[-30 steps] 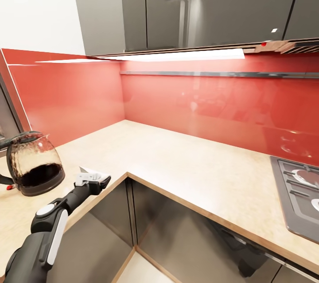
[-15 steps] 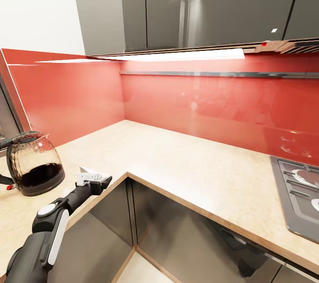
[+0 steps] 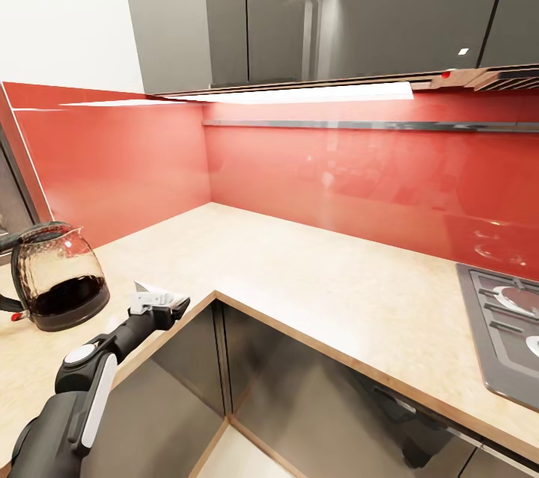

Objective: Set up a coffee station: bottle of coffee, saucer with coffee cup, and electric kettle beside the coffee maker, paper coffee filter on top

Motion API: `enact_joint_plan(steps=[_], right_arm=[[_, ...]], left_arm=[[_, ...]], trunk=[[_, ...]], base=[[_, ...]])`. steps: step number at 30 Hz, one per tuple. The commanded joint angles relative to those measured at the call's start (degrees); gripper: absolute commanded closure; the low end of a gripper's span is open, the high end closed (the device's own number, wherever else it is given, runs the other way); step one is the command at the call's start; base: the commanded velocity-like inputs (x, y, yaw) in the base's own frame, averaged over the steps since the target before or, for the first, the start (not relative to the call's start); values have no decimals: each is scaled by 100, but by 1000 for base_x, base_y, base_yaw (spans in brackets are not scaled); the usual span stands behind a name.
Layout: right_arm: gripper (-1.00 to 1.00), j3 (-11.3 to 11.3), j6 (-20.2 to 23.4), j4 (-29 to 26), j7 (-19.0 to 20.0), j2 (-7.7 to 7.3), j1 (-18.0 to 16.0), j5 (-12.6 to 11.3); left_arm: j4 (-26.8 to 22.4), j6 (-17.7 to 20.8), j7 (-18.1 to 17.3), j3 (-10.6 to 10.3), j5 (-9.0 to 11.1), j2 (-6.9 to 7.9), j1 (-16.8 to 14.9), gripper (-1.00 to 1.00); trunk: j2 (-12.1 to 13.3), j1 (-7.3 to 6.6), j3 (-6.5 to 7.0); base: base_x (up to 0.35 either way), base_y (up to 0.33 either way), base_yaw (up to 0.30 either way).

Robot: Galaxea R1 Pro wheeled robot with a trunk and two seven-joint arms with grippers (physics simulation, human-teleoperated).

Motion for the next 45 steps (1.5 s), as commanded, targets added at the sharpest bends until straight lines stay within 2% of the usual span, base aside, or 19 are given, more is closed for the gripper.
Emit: enact_joint_plan(steps=[1,7,8,16,38,41,45], right_arm=[[-100,14,-24,2,-13,-3,-4,52],[-100,14,-27,2,-13,-3,-4,52],[-100,14,-27,2,-13,-3,-4,52],[-100,14,-28,2,-13,-3,-4,52],[-100,14,-27,2,-13,-3,-4,52],[-100,14,-27,2,-13,-3,-4,52],[-100,14,-26,2,-13,-3,-4,52]], left_arm=[[-6,46,-27,9,13,-1,-5,-100],[-6,52,-26,9,13,-5,-5,-100],[-6,53,-26,9,13,-6,-5,100],[133,48,-28,9,13,-15,-5,100],[135,25,-26,8,22,-17,-5,100],[135,25,-26,6,22,-17,-5,100],[135,24,-26,8,22,-17,-5,100]], trunk=[[-4,0,-6],[-4,0,-6],[-4,0,-6],[-4,0,-6],[-4,0,-6],[117,-66,48],[117,-66,48]], base=[[0,0,0],[0,0,0],[0,0,0],[0,0,0],[0,0,0],[0,0,0],[0,0,0]])
